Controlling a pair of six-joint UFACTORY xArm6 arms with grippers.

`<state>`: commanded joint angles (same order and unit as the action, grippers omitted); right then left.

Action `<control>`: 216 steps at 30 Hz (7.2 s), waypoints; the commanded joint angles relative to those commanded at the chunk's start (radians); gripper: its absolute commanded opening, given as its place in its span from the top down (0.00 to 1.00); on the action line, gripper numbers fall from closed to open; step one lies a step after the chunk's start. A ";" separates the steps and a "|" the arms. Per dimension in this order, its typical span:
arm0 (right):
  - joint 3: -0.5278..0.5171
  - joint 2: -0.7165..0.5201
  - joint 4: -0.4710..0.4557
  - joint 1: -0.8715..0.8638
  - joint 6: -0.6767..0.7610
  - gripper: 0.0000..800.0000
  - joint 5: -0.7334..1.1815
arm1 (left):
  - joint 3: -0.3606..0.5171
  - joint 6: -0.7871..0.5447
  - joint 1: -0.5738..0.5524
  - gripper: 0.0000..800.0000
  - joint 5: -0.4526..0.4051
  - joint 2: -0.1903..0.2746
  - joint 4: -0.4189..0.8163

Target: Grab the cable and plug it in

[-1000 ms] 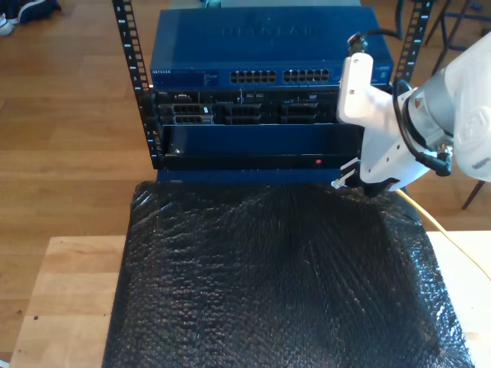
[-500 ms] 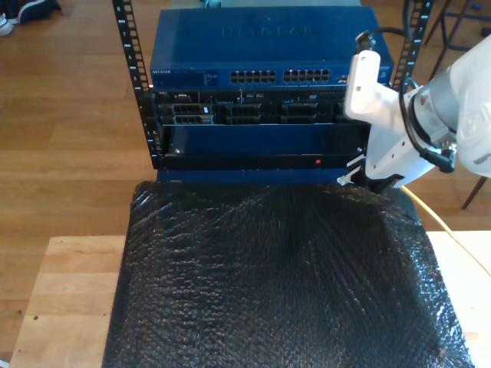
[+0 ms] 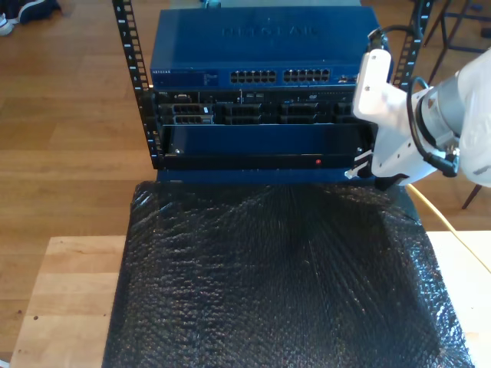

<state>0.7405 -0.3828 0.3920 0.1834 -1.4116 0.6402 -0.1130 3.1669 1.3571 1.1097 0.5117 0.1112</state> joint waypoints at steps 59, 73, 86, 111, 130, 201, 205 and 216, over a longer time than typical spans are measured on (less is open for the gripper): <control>-0.203 0.060 -0.226 0.132 -0.006 1.00 -0.816 | -0.003 0.002 0.000 0.00 0.002 -0.005 -0.002; -0.198 0.075 -0.301 0.137 -0.005 1.00 -0.878 | -0.003 0.000 0.000 0.00 0.002 -0.005 -0.002; -0.226 0.106 -0.330 0.141 -0.012 1.00 -0.980 | -0.003 0.002 0.000 0.00 0.002 -0.005 -0.002; -0.261 0.140 -0.328 0.138 -0.015 1.00 -1.138 | -0.003 0.002 0.000 0.00 0.002 -0.005 -0.002; -0.336 0.186 -0.328 0.135 -0.017 1.00 -1.387 | -0.003 0.002 0.000 0.00 0.002 -0.005 -0.002; -0.091 0.804 -0.153 0.196 -0.098 1.00 -2.108 | -0.005 0.002 0.000 0.00 0.002 -0.011 -0.002; -0.028 0.859 -0.130 0.196 -0.127 1.00 -2.134 | -0.005 0.002 0.000 0.00 0.002 -0.011 -0.002; 0.101 0.941 -0.080 0.198 -0.201 1.00 -2.171 | -0.005 0.002 0.000 0.00 0.002 -0.011 -0.002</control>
<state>0.8418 0.5577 0.3122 0.3813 -1.6126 -1.5309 -0.1176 3.1684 1.3571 1.1113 0.5010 0.1097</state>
